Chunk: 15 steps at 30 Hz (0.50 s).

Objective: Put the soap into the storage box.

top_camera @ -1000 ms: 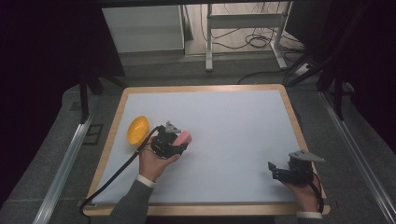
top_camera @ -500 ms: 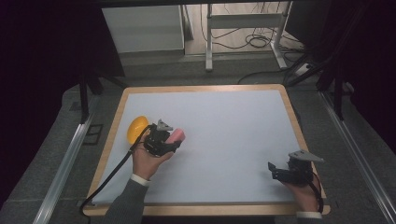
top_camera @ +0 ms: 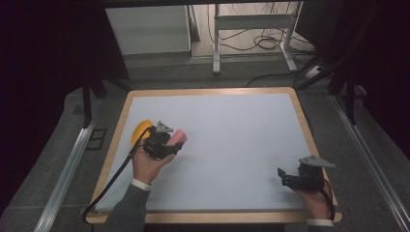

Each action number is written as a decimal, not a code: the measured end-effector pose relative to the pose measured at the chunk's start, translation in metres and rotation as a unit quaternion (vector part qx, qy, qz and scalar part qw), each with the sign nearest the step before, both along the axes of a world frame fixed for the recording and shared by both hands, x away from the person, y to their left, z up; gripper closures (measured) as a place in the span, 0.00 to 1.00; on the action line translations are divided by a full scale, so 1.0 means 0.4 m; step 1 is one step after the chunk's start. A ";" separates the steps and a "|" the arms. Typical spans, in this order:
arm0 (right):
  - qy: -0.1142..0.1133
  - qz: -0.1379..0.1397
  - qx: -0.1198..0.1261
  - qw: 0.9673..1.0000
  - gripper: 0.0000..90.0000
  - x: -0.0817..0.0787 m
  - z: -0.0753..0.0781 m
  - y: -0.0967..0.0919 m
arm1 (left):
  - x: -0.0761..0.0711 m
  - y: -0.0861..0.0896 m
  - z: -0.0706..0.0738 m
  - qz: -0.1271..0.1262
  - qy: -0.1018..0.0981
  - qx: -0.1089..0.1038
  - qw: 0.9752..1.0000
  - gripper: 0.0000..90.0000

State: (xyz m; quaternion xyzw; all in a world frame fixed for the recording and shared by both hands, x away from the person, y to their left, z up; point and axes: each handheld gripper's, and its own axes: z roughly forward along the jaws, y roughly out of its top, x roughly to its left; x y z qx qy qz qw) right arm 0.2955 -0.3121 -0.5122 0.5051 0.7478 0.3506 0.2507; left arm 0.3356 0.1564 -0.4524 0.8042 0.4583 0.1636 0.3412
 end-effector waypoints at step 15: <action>0.002 -0.001 -0.003 1.000 0.09 0.001 -0.002 0.003 | 0.013 0.051 0.001 0.028 -0.004 -0.009 1.000 0.67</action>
